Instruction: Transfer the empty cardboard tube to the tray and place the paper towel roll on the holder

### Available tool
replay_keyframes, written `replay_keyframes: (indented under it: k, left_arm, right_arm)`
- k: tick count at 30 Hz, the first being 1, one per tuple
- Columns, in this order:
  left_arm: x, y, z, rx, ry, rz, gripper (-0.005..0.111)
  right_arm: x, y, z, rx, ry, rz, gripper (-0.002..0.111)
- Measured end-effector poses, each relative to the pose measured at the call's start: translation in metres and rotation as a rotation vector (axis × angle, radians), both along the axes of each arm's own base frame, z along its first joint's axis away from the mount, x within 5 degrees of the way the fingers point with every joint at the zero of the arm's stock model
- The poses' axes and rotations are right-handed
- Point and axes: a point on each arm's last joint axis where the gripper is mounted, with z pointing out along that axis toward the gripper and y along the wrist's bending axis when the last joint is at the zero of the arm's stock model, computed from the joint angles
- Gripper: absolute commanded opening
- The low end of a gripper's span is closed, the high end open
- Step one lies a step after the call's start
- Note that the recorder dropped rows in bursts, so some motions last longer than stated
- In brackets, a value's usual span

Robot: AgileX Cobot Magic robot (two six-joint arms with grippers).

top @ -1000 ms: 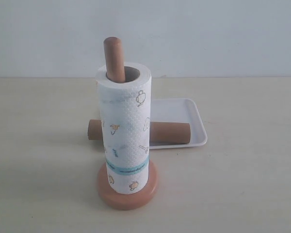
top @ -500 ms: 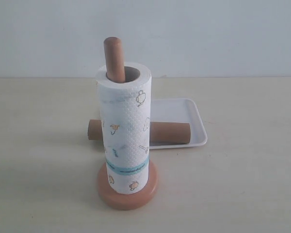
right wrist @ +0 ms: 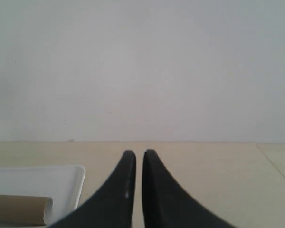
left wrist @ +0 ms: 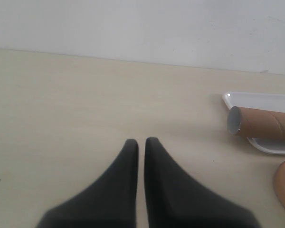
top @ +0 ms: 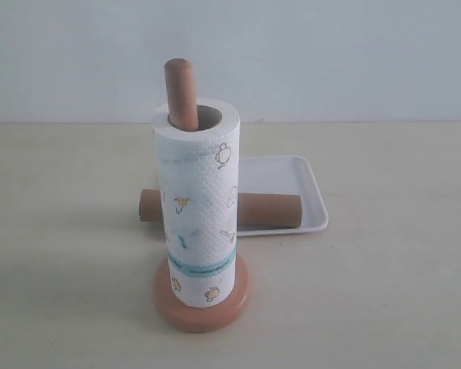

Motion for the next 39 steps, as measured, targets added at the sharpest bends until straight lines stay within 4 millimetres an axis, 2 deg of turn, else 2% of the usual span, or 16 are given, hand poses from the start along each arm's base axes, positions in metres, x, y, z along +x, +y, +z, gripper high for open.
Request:
replay_keyframes:
  k: [4, 7, 11, 12, 14, 39]
  left_arm:
    - [0.000, 0.000, 0.000, 0.000, 0.000, 0.000, 0.004]
    - [0.000, 0.000, 0.000, 0.000, 0.000, 0.000, 0.004]
    - [0.000, 0.000, 0.000, 0.000, 0.000, 0.000, 0.004]
    - [0.000, 0.000, 0.000, 0.000, 0.000, 0.000, 0.004]
    - [0.000, 0.000, 0.000, 0.000, 0.000, 0.000, 0.004]
    - [0.000, 0.000, 0.000, 0.000, -0.002, 0.000, 0.004]
  right_arm:
    - [0.005, 0.000, -0.018, 0.003, 0.051, 0.001, 0.005]
    - [0.007, 0.000, -0.040, 0.004, 0.080, 0.000, 0.005]
    - [0.010, 0.000, -0.077, 0.003, 0.129, -0.002, 0.005]
    - [0.013, 0.000, -0.098, 0.001, 0.177, -0.002, 0.005]
    - [0.014, 0.000, -0.113, 0.007, 0.241, -0.003, 0.005]
    - [0.013, 0.000, -0.117, 0.014, 0.275, -0.004, 0.005]
